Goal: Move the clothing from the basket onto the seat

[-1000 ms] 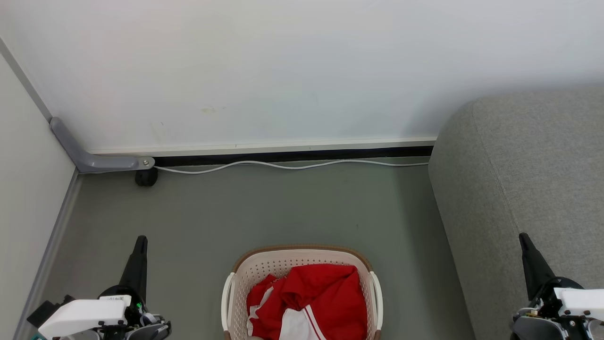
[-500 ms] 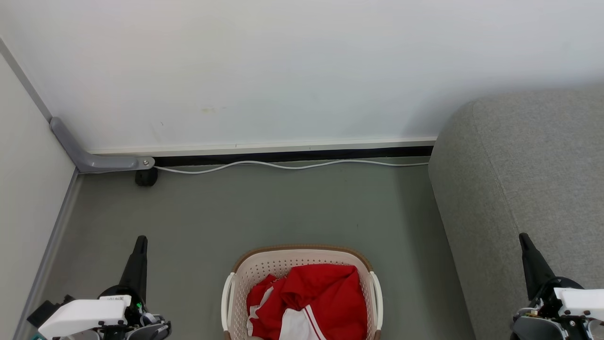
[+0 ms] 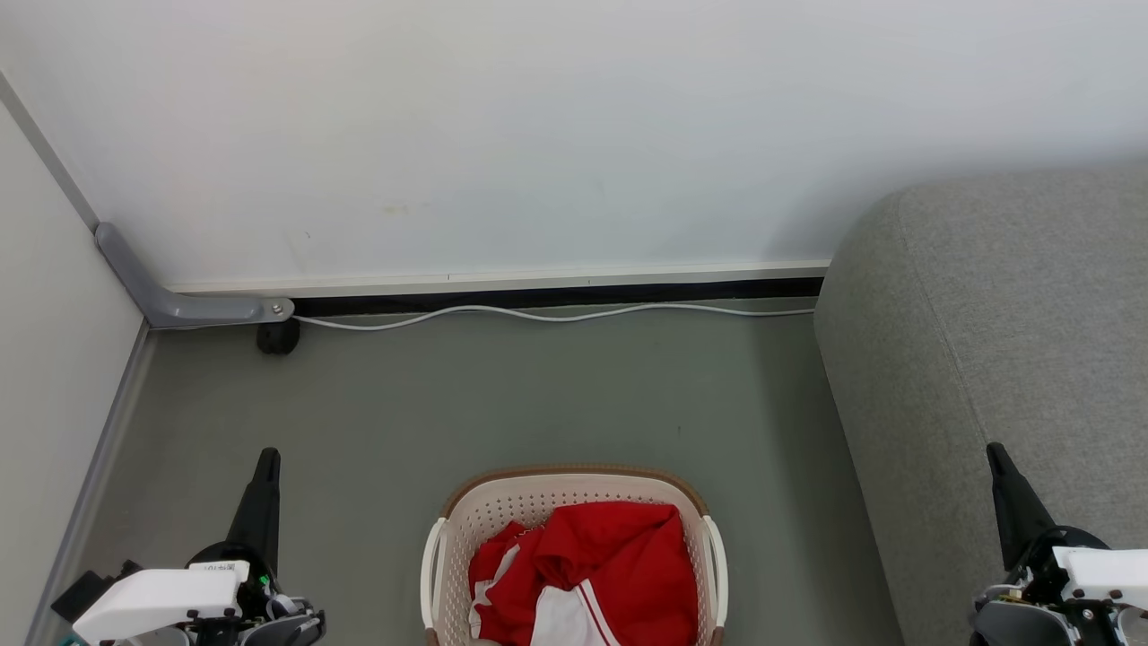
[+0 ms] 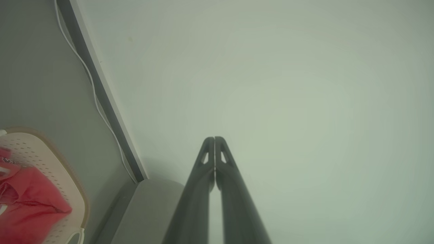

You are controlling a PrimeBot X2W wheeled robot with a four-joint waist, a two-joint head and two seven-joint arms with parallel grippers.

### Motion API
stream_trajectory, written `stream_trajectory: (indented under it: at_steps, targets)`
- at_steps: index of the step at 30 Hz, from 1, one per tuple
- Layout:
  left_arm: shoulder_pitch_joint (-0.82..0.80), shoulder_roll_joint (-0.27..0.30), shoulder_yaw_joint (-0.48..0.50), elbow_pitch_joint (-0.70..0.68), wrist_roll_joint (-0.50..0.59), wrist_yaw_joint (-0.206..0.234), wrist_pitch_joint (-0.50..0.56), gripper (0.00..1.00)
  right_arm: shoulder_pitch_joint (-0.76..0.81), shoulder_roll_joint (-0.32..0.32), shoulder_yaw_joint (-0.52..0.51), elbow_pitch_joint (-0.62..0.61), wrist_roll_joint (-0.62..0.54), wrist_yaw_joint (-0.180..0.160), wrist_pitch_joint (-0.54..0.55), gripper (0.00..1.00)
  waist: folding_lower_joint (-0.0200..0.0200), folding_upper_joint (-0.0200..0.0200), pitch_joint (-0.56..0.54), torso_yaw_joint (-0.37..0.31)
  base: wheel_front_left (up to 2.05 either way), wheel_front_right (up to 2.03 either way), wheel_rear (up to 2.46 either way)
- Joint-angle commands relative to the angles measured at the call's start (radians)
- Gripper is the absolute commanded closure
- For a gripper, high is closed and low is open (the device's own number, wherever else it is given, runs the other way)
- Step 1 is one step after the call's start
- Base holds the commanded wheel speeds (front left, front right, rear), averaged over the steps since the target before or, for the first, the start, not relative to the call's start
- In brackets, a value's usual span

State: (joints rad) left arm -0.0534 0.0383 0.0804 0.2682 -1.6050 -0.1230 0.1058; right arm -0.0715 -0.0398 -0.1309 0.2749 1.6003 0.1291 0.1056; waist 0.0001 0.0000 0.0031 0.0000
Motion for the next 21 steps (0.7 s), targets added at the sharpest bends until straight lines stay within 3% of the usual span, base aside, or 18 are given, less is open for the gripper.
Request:
stream_trajectory:
  at_steps: [1, 21]
  targets:
    - [-0.055, 0.012, 0.033, -0.023, -0.004, -0.008, 0.007, 1.00, -0.036, -0.010, 0.017, -0.030, 0.009, 0.002, 0.007, 1.00, -0.0001, 0.0000, 0.000, 0.000, 0.00, 0.00, 0.00]
    - [-0.055, 0.012, 0.033, -0.023, -0.004, -0.008, 0.007, 1.00, -0.036, -0.010, 0.017, -0.030, 0.009, 0.002, 0.007, 1.00, -0.0001, 0.0000, 0.000, 0.000, 0.00, 0.00, 0.00]
